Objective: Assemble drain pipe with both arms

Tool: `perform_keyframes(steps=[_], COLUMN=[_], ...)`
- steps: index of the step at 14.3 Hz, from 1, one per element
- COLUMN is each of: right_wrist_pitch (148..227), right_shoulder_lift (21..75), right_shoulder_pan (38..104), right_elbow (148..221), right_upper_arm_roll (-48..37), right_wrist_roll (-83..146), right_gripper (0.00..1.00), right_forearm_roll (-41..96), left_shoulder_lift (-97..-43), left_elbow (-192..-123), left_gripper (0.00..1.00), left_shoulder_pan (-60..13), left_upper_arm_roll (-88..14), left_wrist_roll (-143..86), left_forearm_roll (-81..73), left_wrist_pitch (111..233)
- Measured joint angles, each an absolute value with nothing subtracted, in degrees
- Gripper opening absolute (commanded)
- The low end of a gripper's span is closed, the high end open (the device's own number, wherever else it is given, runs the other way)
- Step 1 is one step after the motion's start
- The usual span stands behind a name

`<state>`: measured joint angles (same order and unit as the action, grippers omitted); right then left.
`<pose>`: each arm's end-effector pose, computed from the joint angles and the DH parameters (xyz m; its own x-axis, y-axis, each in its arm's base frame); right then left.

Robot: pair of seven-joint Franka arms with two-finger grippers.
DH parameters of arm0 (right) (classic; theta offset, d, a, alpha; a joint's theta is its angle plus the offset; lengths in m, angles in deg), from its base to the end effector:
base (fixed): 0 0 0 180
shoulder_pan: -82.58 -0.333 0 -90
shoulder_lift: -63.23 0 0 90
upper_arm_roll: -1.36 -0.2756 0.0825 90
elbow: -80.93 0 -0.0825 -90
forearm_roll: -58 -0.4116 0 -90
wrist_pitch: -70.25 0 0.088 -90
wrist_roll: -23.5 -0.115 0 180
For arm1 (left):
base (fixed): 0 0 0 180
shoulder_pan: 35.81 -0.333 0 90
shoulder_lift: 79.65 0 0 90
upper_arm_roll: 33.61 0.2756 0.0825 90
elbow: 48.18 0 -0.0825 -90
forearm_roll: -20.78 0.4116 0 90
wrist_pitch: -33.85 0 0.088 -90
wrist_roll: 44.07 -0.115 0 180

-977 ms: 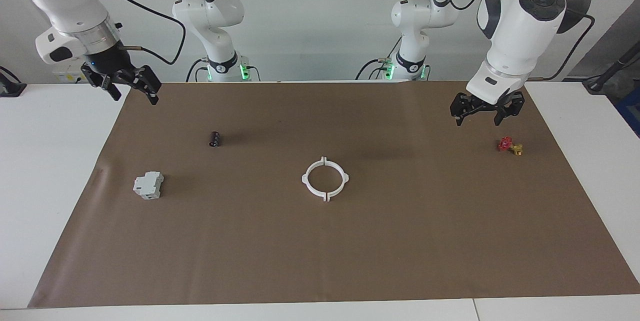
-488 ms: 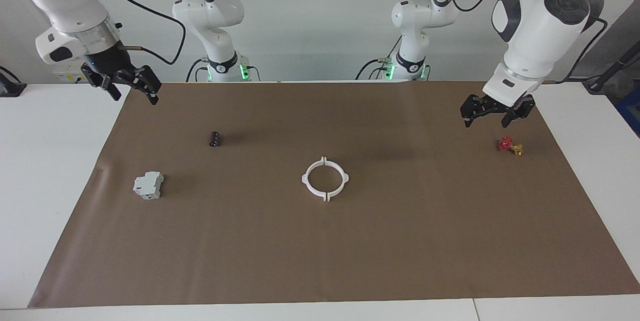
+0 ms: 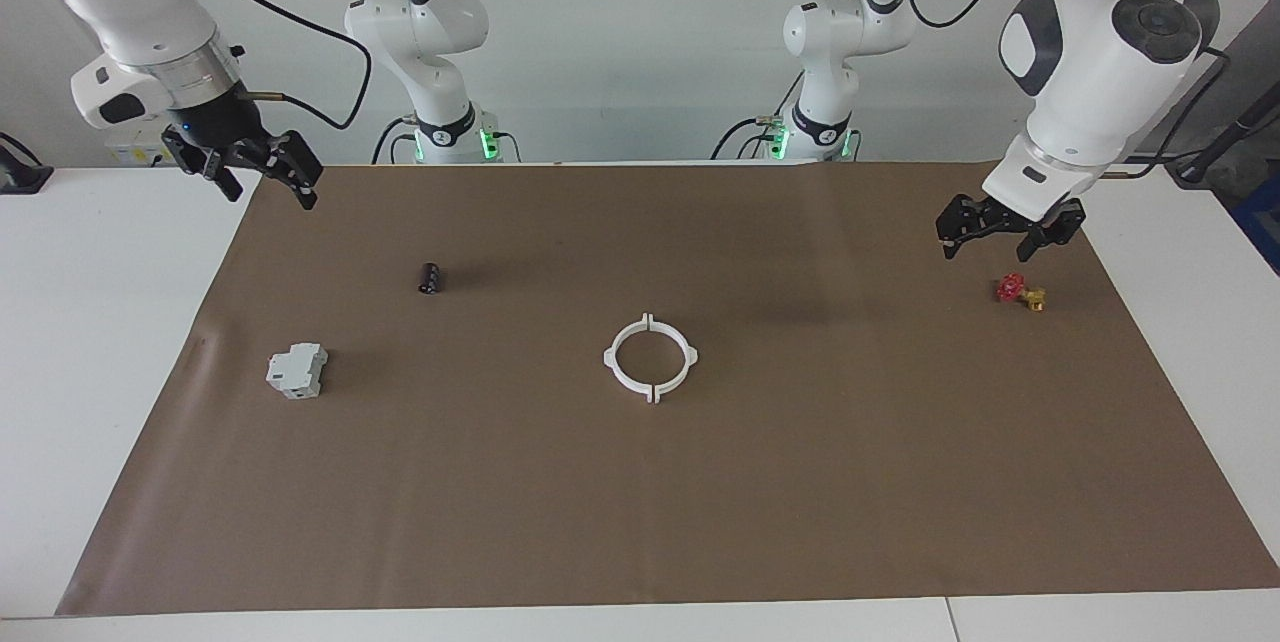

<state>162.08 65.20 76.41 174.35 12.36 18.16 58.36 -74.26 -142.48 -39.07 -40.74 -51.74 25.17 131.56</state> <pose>0.5732 -0.0506 0.5685 0.9843 -0.1763 0.0059 -0.1763 -0.9843 -0.0008 0.6108 -0.0313 0.4943 0.9769 -0.2096 -0.0423 -0.2119 -0.9755 -0.0587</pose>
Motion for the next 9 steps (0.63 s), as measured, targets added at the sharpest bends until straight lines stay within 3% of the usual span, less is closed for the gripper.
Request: perform_keyframes(steps=[9], right_wrist_pitch=[162.1], right_shoulder_lift=[65.2], right_shoulder_pan=[76.4], right_elbow=[174.4], right_upper_arm_roll=[12.4], right_wrist_roll=[18.2], right_gripper=[1.00], right_forearm_roll=[58.4], left_shoulder_lift=[-74.8], left_elbow=[-142.2], left_gripper=[1.00], left_shoulder_pan=[-36.8], left_upper_arm_roll=[-37.2], left_wrist_roll=[-51.9], left_forearm_roll=[19.8], left_wrist_pitch=[132.0])
